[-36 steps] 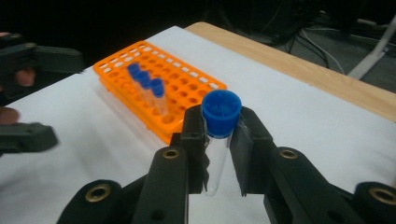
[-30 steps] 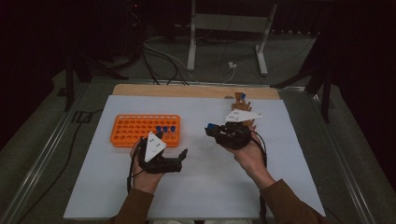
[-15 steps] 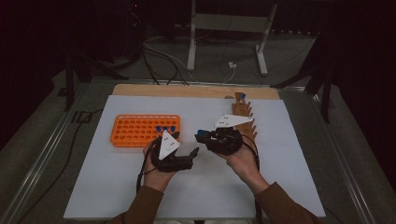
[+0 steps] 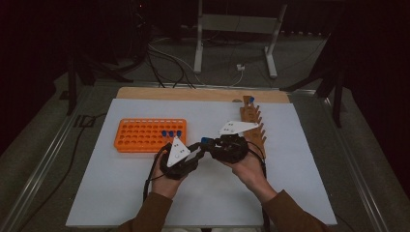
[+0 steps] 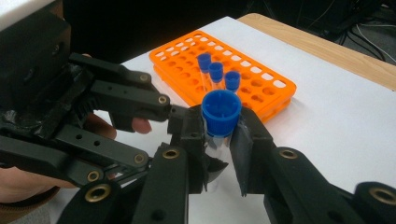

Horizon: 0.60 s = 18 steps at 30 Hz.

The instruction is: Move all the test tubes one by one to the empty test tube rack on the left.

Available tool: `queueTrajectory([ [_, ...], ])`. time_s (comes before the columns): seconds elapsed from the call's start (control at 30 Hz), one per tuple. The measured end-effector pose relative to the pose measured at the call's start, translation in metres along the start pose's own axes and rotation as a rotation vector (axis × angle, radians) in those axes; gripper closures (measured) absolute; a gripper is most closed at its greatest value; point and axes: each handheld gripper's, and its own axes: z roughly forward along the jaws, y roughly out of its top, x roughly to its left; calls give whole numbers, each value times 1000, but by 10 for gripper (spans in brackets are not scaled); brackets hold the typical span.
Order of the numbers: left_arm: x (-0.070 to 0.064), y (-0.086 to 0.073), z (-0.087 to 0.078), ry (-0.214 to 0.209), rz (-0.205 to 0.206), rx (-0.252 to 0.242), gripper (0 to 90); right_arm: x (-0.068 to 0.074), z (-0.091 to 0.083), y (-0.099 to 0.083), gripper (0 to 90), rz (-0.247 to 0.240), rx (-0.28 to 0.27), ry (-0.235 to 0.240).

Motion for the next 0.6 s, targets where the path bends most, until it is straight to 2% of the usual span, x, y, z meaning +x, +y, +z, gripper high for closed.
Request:
queueTrajectory([
  [0.07,0,0,0,-7,3,2,768,0,0,0,762,-1,0,1],
  [0.23,0,0,0,-8,7,3,780,-2,0,-1,741,9,-9,9],
  [0.37,4,-2,0,8,1,13,780,-4,-5,-1,563,13,-36,18],
  [0.5,10,-3,-2,30,-22,11,780,-6,-11,-1,417,12,-49,11],
  [0.6,14,-4,-6,37,-37,2,780,-7,-16,-2,310,13,-65,-13],
])
